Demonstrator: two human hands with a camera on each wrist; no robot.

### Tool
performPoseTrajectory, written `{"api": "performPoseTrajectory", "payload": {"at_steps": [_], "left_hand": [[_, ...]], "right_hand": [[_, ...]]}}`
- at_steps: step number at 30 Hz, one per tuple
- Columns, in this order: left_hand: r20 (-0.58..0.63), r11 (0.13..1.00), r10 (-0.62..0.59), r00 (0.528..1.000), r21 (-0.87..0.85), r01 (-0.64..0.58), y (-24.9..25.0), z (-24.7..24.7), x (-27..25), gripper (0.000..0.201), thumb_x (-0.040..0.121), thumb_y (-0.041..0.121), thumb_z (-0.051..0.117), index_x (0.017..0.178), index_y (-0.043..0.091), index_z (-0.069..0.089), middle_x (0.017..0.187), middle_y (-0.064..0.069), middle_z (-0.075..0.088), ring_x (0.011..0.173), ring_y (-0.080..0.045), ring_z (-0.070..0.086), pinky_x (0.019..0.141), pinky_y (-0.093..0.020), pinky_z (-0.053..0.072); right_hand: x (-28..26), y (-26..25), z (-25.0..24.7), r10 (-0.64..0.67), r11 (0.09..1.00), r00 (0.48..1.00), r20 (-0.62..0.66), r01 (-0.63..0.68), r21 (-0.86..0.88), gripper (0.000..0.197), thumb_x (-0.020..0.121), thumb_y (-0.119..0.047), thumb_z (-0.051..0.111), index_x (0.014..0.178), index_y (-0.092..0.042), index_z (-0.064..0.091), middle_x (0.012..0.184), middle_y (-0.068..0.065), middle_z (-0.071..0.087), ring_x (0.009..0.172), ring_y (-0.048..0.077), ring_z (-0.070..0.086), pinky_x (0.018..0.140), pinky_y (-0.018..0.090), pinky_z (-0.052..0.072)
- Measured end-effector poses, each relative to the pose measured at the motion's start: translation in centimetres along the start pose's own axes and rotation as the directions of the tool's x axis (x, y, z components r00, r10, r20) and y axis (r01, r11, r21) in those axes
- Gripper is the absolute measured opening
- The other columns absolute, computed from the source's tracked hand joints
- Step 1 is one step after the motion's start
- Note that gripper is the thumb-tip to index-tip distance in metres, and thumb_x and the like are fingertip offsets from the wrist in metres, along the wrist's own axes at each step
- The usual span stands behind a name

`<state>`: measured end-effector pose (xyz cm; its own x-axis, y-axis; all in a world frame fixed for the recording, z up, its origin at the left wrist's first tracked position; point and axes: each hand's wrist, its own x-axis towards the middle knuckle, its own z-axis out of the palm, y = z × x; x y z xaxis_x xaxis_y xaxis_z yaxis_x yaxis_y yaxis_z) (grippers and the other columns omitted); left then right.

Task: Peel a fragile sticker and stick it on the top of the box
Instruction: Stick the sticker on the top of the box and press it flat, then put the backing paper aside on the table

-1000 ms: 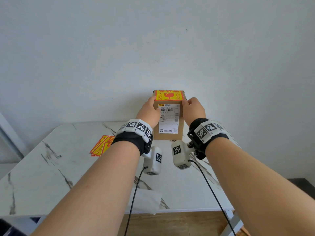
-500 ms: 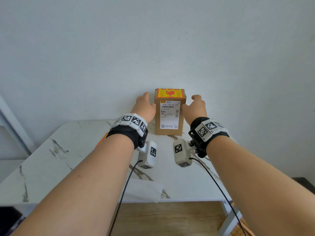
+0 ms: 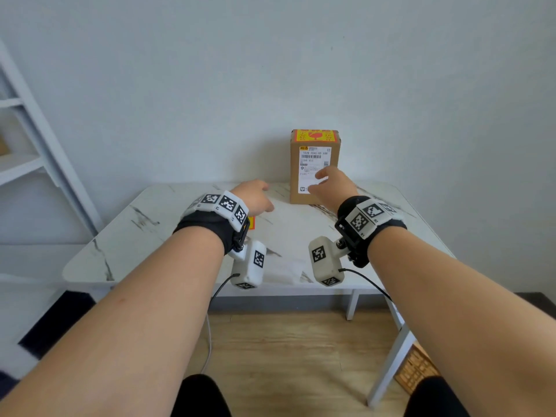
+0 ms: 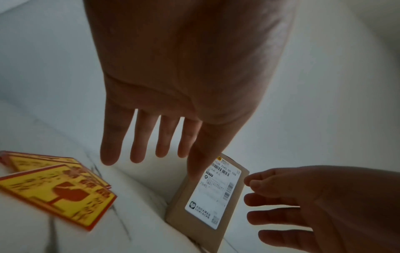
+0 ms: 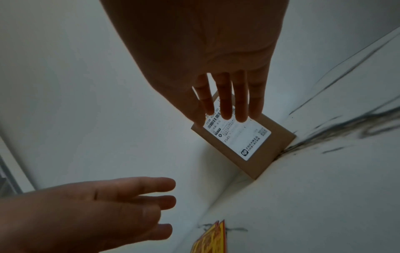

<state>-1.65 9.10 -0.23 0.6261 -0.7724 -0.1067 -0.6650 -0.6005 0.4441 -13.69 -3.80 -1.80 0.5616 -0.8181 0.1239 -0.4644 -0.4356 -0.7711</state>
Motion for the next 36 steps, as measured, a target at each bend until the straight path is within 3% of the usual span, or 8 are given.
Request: {"api": "performPoseTrajectory", "payload": {"at_steps": [5, 10, 14, 17, 22, 29, 32, 36], "left_hand": [[0.076, 0.995, -0.007, 0.997, 0.097, -0.001, -2.1, 1.6, -2.3, 0.065, 0.084, 0.02, 0.069, 0.143, 0.023, 0.044, 0.15, -0.001, 0.043, 0.137, -0.022, 0.044, 0.106, -0.028, 0.036], [0.15, 0.99, -0.004, 0.989, 0.141, -0.018, -3.3, 3.3, -3.6, 0.056, 0.08, 0.014, 0.073, 0.135, 0.017, 0.057, 0.14, -0.004, 0.055, 0.128, -0.024, 0.052, 0.099, -0.029, 0.041], [0.16, 0.986, 0.009, 0.987, 0.164, -0.036, -3.4, 4.2, -3.7, 0.045, 0.08, 0.015, 0.074, 0.124, 0.013, 0.066, 0.129, -0.005, 0.064, 0.118, -0.023, 0.06, 0.087, -0.026, 0.045], [0.166, 0.978, 0.013, 0.986, 0.205, -0.047, -2.9, 4.7, -3.5, 0.035, 0.085, 0.014, 0.07, 0.119, 0.009, 0.069, 0.126, -0.007, 0.066, 0.115, -0.025, 0.062, 0.091, -0.03, 0.049], [0.165, 0.965, 0.021, 0.986, 0.253, -0.063, -2.4, 5.3, -2.9, 0.031, 0.091, 0.015, 0.061, 0.12, 0.006, 0.068, 0.125, -0.01, 0.067, 0.114, -0.028, 0.064, 0.092, -0.03, 0.05], [0.037, 0.985, 0.069, 0.997, 0.158, -0.074, -1.8, 5.0, -0.8, 0.025, 0.089, 0.014, 0.061, 0.113, 0.012, 0.069, 0.123, -0.007, 0.066, 0.11, -0.027, 0.064, 0.091, -0.033, 0.05], [-0.028, 0.99, 0.072, 0.997, 0.124, -0.068, -1.5, 4.9, 0.3, 0.041, 0.09, 0.017, 0.057, 0.131, 0.017, 0.057, 0.136, -0.006, 0.057, 0.121, -0.025, 0.057, 0.095, -0.031, 0.046], [0.004, 0.981, 0.038, 0.999, 0.19, -0.038, -0.9, 5.0, 1.2, 0.055, 0.092, 0.02, 0.052, 0.146, 0.02, 0.04, 0.146, -0.01, 0.046, 0.127, -0.028, 0.053, 0.095, -0.032, 0.046]], "right_hand": [[-2.2, 0.7, 1.4, 0.003, 0.992, 0.979, 0.205, 0.023, -0.124, 0.042, 0.089, -0.023, 0.064, 0.128, -0.01, 0.053, 0.12, 0.009, 0.061, 0.1, 0.025, 0.061, 0.091, 0.038, 0.054], [-4.0, 1.0, 2.4, 0.065, 0.975, 0.876, 0.478, 0.045, -0.216, 0.058, 0.086, -0.03, 0.071, 0.137, -0.013, 0.048, 0.109, 0.009, 0.066, 0.103, 0.023, 0.069, 0.088, 0.038, 0.059], [-4.5, 1.2, 2.8, 0.077, 0.963, 0.831, 0.55, 0.081, -0.258, 0.054, 0.084, -0.031, 0.074, 0.132, -0.015, 0.055, 0.101, 0.002, 0.066, 0.103, 0.02, 0.069, 0.088, 0.036, 0.059], [-4.5, 1.5, 3.1, 0.085, 0.955, 0.808, 0.582, 0.101, -0.28, 0.052, 0.082, -0.027, 0.077, 0.129, -0.015, 0.058, 0.098, 0.003, 0.068, 0.096, 0.019, 0.069, 0.089, 0.035, 0.058], [-4.4, 2.1, 3.7, 0.108, 0.932, 0.808, 0.579, 0.12, -0.342, 0.037, 0.085, -0.02, 0.074, 0.12, -0.014, 0.066, 0.093, 0.001, 0.071, 0.075, 0.015, 0.066, 0.065, 0.022, 0.054], [-2.8, 2.6, 3.2, 0.125, 0.947, 0.873, 0.471, 0.036, -0.318, 0.021, 0.09, -0.016, 0.067, 0.109, -0.009, 0.068, 0.069, 0.004, 0.065, 0.059, 0.013, 0.063, 0.059, 0.025, 0.056], [-1.6, 2.9, 2.8, 0.127, 0.96, 0.922, 0.365, -0.021, -0.279, 0.018, 0.091, -0.016, 0.064, 0.107, -0.009, 0.067, 0.07, 0.006, 0.067, 0.057, 0.015, 0.064, 0.061, 0.027, 0.058], [-0.2, 3.6, 2.3, 0.185, 0.97, 0.961, 0.204, -0.145, -0.196, 0.02, 0.094, -0.009, 0.056, 0.112, -0.004, 0.065, 0.088, 0.015, 0.075, 0.069, 0.024, 0.072, 0.064, 0.029, 0.059]]}}
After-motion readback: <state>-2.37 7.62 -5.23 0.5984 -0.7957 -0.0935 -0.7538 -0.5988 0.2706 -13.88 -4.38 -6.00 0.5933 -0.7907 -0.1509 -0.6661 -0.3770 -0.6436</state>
